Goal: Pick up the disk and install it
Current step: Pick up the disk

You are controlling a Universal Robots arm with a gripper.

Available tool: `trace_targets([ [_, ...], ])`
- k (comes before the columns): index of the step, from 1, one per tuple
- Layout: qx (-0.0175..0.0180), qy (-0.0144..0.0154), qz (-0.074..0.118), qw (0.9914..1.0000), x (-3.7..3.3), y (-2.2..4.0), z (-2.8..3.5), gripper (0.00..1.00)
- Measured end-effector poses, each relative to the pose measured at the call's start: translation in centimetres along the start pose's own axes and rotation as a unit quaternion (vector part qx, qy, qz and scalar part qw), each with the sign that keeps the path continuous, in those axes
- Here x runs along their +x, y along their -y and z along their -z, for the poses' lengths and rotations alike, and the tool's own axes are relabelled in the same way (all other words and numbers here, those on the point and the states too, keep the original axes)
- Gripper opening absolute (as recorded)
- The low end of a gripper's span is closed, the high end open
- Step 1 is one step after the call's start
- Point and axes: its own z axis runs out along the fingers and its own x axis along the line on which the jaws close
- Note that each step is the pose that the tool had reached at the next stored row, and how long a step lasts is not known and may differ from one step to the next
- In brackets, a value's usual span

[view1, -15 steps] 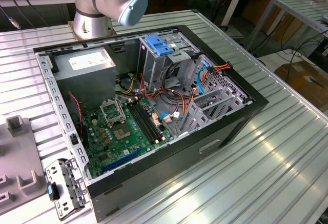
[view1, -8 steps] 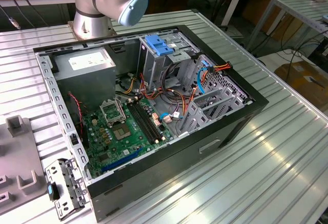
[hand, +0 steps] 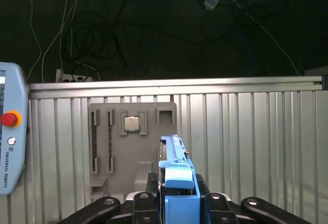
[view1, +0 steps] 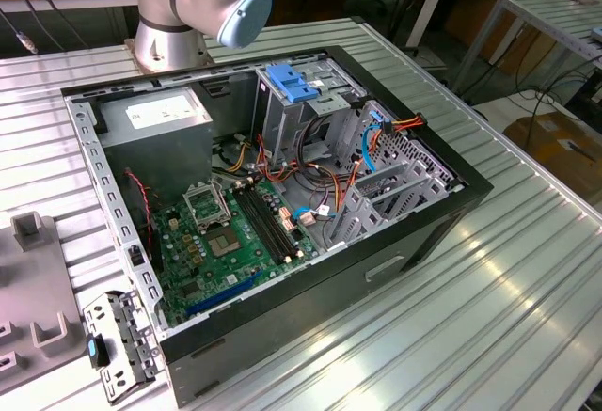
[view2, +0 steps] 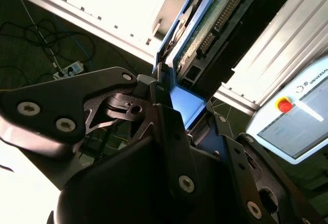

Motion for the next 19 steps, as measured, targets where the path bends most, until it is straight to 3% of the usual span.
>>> trace_targets([
  [19,0.0,-0.0007,0.0,1.0,0.01,1.34,0.0,0.37],
])
